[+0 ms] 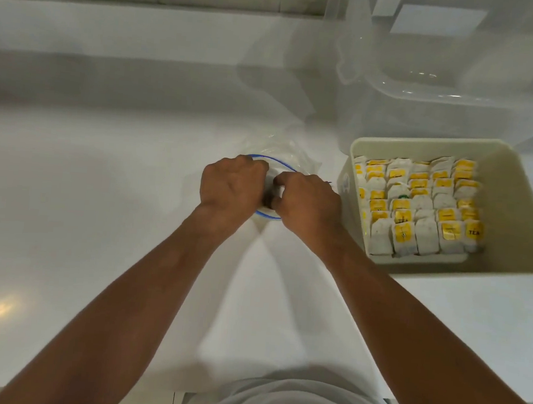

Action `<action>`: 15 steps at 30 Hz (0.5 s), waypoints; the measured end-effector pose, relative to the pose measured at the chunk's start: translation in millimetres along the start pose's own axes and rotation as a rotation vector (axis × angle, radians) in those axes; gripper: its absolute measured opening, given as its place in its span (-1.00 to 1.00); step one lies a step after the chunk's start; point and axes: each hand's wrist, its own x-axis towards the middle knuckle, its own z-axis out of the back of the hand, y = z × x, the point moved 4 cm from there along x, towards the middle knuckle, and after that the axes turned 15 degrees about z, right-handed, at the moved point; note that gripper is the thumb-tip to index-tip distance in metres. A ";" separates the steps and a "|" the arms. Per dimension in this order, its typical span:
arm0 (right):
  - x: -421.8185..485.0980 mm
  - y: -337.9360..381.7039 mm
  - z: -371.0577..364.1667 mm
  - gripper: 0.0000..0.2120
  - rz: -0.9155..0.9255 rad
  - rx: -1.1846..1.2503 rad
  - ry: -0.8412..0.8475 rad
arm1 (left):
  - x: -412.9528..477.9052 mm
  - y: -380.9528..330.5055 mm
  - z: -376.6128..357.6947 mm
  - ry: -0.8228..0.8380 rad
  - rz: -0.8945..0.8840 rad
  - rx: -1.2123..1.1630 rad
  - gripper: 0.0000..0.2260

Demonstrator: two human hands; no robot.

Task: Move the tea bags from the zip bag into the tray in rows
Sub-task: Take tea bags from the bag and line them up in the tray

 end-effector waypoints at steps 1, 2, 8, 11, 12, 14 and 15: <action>0.3 1.0 -0.1 -0.78 0.001 -0.013 0.009 | 1.3 -3.0 -2.0 0.013 -0.002 0.040 -0.84; 0.4 2.4 -0.4 -0.79 0.002 -0.032 0.011 | 2.6 -5.3 -3.2 0.013 -0.003 0.070 -0.85; -11.2 10.7 1.0 -0.80 0.078 -0.126 -0.050 | 4.7 -6.4 0.6 -0.013 0.031 -0.002 -0.86; -16.9 11.7 11.4 -0.78 0.052 -0.075 -0.066 | 1.7 -1.6 3.8 -0.013 0.057 -0.150 -0.84; -19.0 10.6 14.4 -0.77 0.035 -0.027 -0.058 | -0.5 1.6 4.9 -0.005 0.068 -0.228 -0.81; -23.7 6.6 20.9 -0.77 0.011 0.067 -0.057 | -6.0 7.4 7.3 -0.001 0.074 -0.386 -0.79; -26.8 5.0 24.3 -0.78 0.015 0.093 -0.067 | -9.9 9.7 9.0 -0.003 0.066 -0.452 -0.80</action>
